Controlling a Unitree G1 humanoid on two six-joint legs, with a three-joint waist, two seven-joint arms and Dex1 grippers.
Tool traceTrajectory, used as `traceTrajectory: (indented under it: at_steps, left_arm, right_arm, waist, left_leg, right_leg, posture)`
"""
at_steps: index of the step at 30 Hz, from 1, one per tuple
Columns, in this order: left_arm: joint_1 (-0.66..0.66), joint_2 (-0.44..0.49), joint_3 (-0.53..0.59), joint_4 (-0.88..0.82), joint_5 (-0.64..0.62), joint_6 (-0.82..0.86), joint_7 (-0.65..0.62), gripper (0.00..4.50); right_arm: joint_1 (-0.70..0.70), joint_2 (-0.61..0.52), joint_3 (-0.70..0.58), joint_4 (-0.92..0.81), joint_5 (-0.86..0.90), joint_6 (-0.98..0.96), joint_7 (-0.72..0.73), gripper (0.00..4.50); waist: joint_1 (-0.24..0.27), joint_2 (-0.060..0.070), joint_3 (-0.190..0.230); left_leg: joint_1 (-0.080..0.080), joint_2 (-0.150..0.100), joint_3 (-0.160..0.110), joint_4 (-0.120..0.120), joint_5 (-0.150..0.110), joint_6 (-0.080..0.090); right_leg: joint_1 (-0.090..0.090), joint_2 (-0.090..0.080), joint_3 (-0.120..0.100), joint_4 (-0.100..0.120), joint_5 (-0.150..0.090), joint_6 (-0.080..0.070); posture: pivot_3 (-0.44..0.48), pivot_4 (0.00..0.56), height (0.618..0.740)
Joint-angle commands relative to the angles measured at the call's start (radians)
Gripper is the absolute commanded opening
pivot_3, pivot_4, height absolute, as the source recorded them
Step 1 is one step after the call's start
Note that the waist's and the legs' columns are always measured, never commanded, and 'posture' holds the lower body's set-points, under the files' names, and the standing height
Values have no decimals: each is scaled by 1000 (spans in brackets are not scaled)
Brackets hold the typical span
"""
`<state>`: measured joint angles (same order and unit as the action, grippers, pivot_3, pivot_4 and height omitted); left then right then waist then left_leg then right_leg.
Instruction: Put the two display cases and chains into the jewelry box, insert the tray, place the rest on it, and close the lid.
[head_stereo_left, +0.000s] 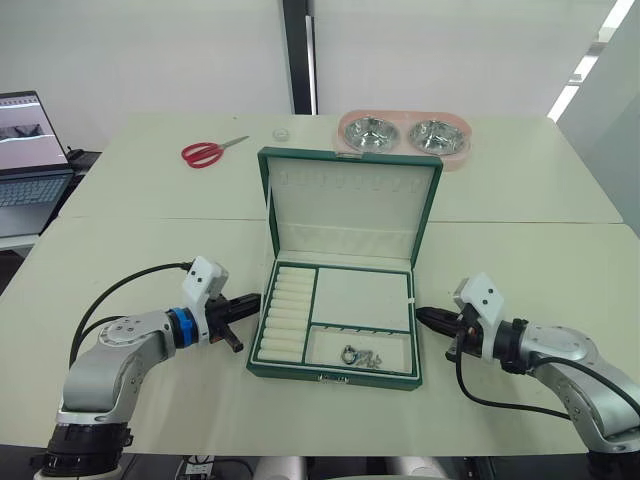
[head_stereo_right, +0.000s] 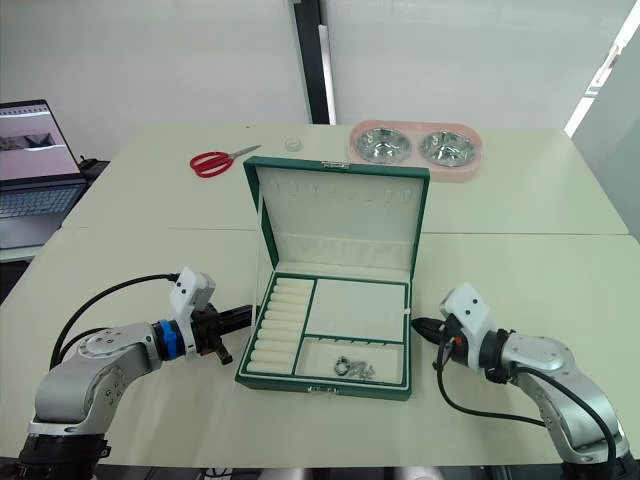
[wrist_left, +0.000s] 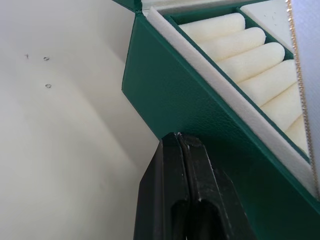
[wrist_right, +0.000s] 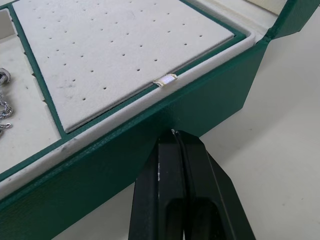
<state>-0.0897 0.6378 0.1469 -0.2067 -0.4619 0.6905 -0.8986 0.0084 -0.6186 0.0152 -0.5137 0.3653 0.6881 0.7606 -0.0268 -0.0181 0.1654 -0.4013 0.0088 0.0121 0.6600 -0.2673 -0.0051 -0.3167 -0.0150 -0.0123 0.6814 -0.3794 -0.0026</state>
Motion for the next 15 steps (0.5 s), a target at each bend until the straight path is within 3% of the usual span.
traceTrajectory:
  at_steps: [1, 15]
  left_arm:
    - [0, -26, -70, -88, -65, -2, -54, 0]
    - [7, -30, -77, -91, -69, -1, -63, 0]
  right_arm:
    - [3, 21, 96, -65, 59, -8, 56, 33]
    - [5, 17, 81, -45, 48, -28, 53, 33]
  waist:
    - [0, 0, 0]
    - [0, 0, 0]
  left_leg:
    - [0, 0, 0, 0, 0, 0]
    - [0, 0, 0, 0, 0, 0]
  right_leg:
    - [0, 0, 0, 0, 0, 0]
    - [0, 0, 0, 0, 0, 0]
  posture:
    - [0, 150, 740]
    - [0, 150, 740]
